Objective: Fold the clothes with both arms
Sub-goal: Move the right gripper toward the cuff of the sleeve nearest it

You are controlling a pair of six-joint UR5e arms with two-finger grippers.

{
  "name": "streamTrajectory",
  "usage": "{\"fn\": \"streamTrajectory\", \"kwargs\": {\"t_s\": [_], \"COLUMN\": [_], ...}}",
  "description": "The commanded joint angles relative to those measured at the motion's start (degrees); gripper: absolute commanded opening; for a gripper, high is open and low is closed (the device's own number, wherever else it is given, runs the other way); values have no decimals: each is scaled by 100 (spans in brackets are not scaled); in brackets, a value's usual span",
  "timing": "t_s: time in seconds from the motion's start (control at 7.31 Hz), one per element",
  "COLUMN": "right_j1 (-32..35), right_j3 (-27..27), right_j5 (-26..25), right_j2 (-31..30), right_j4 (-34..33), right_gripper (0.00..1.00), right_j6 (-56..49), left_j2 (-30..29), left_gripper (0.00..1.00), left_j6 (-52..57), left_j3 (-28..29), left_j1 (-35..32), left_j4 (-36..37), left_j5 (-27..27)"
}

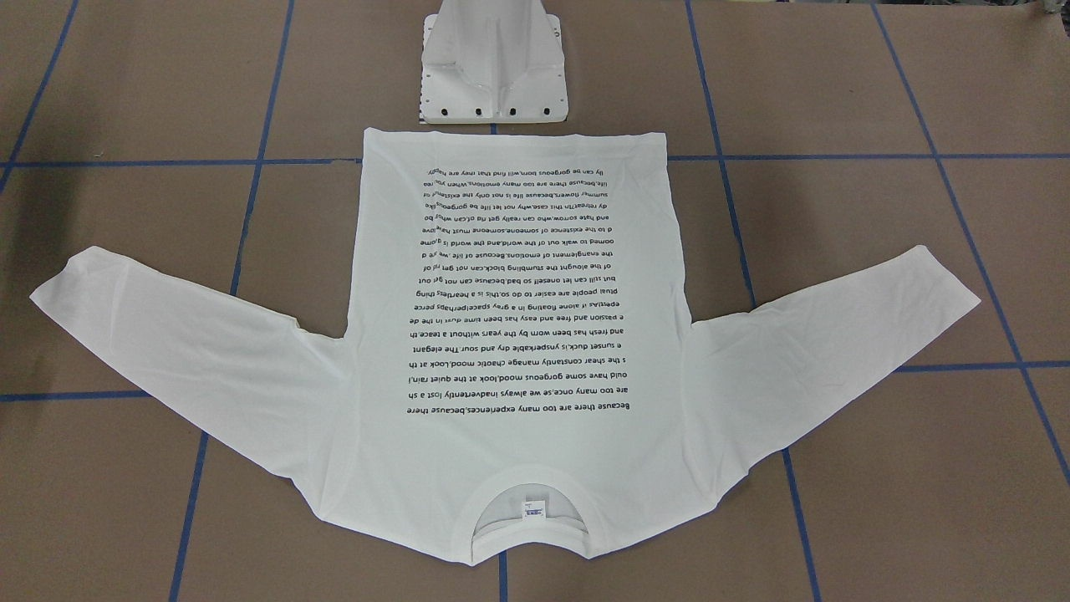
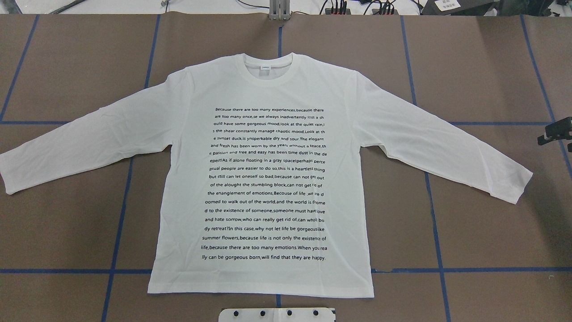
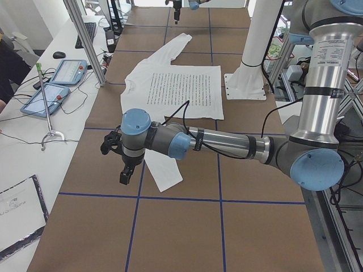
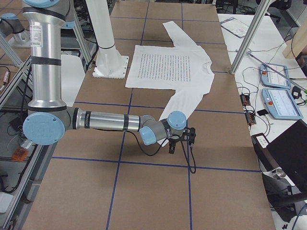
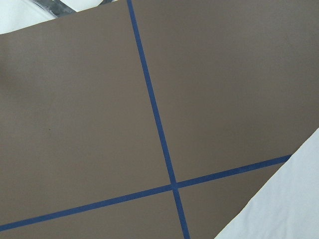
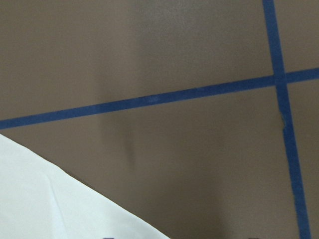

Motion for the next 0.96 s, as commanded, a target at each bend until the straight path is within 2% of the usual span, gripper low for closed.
{"fn": "streamTrajectory", "kwargs": {"t_s": [0.0,0.27,0.82], "right_j1": [-542,-569,-745], "right_j3": [-433,-488,-488], "right_j5": [-384,-350,-341], "right_j2": [-95,-183,-227], "right_j4": [1239,1471,1665], "right_gripper": [86,78,75], "right_j6": [1253,1964,2197], "left_j2": [-4,-13,-4], "left_gripper": [99,99,99], "left_j6": [-1,-10,-45], "left_j3": [-9,-79,-79], "left_j1": [0,0,0], "left_j4": [0,0,0], "left_j5": [0,0,0]}}
